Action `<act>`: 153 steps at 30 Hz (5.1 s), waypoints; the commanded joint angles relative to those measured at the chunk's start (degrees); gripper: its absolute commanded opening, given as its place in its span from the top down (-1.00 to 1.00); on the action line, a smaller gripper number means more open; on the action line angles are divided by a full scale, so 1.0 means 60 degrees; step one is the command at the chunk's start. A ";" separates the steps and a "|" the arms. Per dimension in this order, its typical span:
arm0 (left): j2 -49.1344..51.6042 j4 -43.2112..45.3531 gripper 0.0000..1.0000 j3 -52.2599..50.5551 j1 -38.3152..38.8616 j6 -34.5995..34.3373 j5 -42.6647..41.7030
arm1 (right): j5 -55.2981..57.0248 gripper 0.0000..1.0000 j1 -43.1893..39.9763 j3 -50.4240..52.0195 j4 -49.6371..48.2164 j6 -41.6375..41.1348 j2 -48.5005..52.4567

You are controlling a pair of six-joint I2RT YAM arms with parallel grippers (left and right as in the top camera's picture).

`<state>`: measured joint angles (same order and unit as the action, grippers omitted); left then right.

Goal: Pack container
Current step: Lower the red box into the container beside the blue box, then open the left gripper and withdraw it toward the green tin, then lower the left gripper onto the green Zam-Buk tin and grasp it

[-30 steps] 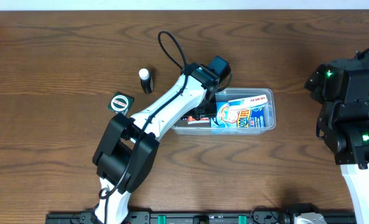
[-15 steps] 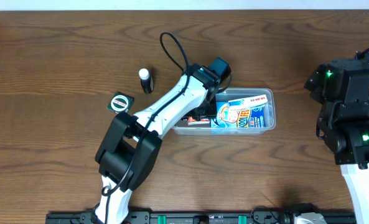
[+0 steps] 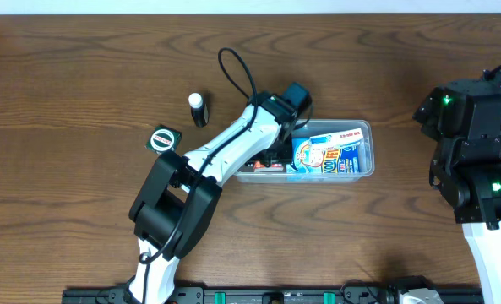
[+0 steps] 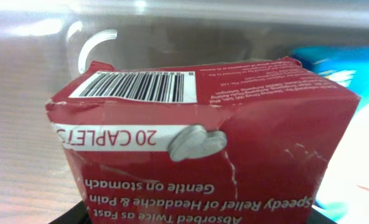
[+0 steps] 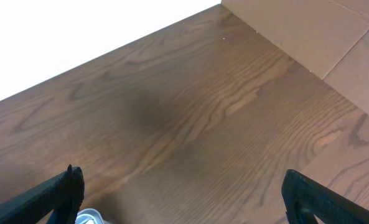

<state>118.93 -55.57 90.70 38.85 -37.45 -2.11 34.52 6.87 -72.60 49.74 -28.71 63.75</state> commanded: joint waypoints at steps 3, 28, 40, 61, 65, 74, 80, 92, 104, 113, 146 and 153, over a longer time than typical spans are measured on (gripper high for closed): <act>0.0168 0.0182 -0.14 -0.0503 0.0018 0.0127 0.0222 | 0.0200 -0.98 -0.0098 -0.0113 0.0007 -0.0102 0.0022; 0.0168 0.0444 -0.14 -0.0535 0.0018 0.0597 0.0178 | 0.0197 -0.98 -0.0098 -0.0113 0.0007 -0.0098 0.0022; 0.0168 0.0630 -0.14 -0.0535 0.0018 0.0670 -0.0047 | 0.0200 -0.99 -0.0098 -0.0113 0.0007 -0.0102 0.0022; 0.0168 0.0678 -0.32 -0.0535 0.0018 0.0670 -0.0069 | 0.0171 -0.98 -0.0098 -0.0113 0.0040 -0.0102 0.0022; 0.0168 0.0678 -0.49 -0.0535 0.0018 0.0670 -0.0069 | 0.0168 -0.99 -0.0098 -0.0113 0.0040 -0.0102 0.0022; 0.0168 0.0678 -0.56 -0.0535 0.0018 0.0670 -0.0069 | 0.0171 -0.98 -0.0098 -0.0113 0.0040 -0.0102 0.0022; 0.0149 0.0594 -0.56 -0.0419 -0.0015 0.0787 -0.0073 | 0.0168 -0.99 -0.0098 -0.0113 0.0040 -0.0102 0.0022; -0.0878 -0.0153 -0.58 0.0568 -0.0153 0.1239 -0.0069 | 0.0168 -0.99 -0.0098 -0.0113 0.0040 -0.0102 0.0022; -0.3060 -0.0583 -0.58 0.0568 -0.0525 0.1650 0.0004 | 0.0171 -0.99 -0.0098 -0.0113 0.0040 -0.0102 0.0022; -0.4615 -0.2120 -0.87 0.0568 -0.2153 0.2929 0.1384 | 0.0171 -0.97 -0.0098 -0.0113 0.0040 -0.0102 0.0022; -0.0885 -0.0743 -0.95 -0.0404 -0.6331 0.9559 -0.0470 | 0.0168 -0.99 -0.0098 -0.0113 0.0040 -0.0102 0.0022; -0.0466 -0.0426 -0.94 -0.0412 -0.6433 0.9559 -0.0040 | 0.0171 -0.98 -0.0098 -0.0113 0.0040 -0.0102 0.0022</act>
<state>115.48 -58.39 88.58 0.99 18.76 -3.68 34.52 6.87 -72.60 49.91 -28.71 63.75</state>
